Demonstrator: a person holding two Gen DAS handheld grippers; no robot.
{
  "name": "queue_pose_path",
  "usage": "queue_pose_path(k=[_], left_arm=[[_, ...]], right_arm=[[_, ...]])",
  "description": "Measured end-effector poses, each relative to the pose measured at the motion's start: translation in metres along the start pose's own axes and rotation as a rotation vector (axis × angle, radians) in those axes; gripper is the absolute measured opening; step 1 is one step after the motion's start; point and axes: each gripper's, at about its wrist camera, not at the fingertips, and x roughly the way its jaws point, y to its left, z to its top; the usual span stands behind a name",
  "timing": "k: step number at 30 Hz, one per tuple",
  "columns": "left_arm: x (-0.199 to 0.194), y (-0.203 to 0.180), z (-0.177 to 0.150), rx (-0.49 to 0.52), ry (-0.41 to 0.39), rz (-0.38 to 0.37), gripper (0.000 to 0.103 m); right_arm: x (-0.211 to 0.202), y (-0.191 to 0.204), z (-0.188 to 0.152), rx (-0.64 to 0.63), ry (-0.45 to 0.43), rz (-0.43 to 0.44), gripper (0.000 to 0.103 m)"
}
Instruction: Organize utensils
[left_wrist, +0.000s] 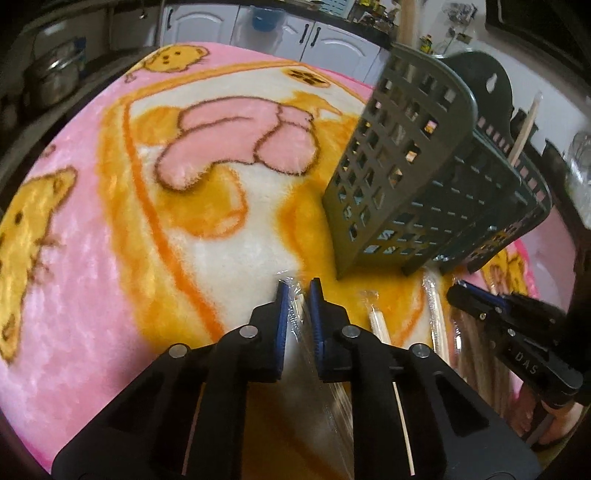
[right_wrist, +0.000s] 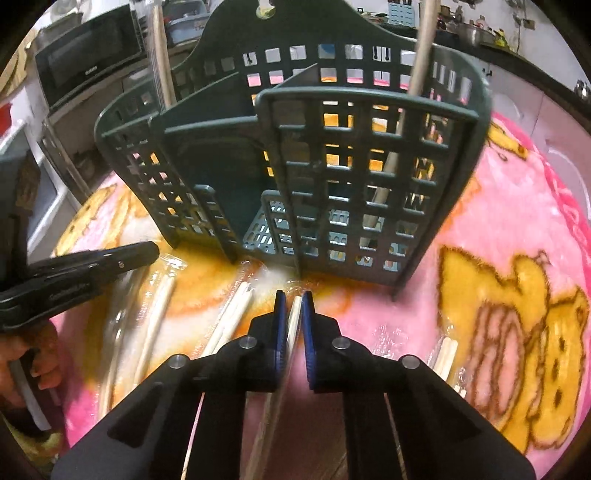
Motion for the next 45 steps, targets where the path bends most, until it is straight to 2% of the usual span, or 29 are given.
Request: queue_pose_path(k=[10,23,31,45], left_arm=[[-0.029,-0.007,-0.004,-0.002,-0.064,-0.047,0.004],[-0.102,-0.035,0.013,0.055,-0.241,-0.105,0.002],[-0.125,-0.050,0.021,0.094,-0.300,-0.128,0.002],[-0.150,-0.085,0.035,0.166,-0.362,-0.194,0.002]], right_arm=[[-0.036,0.004,-0.001,0.001,-0.075,0.084,0.008],[-0.098,0.021,0.017,-0.056,-0.234,0.160,0.005],[-0.124,0.026,0.022,-0.070,-0.308,0.167,0.005],[-0.161,0.011,0.025,-0.038,-0.421,0.145,0.005]])
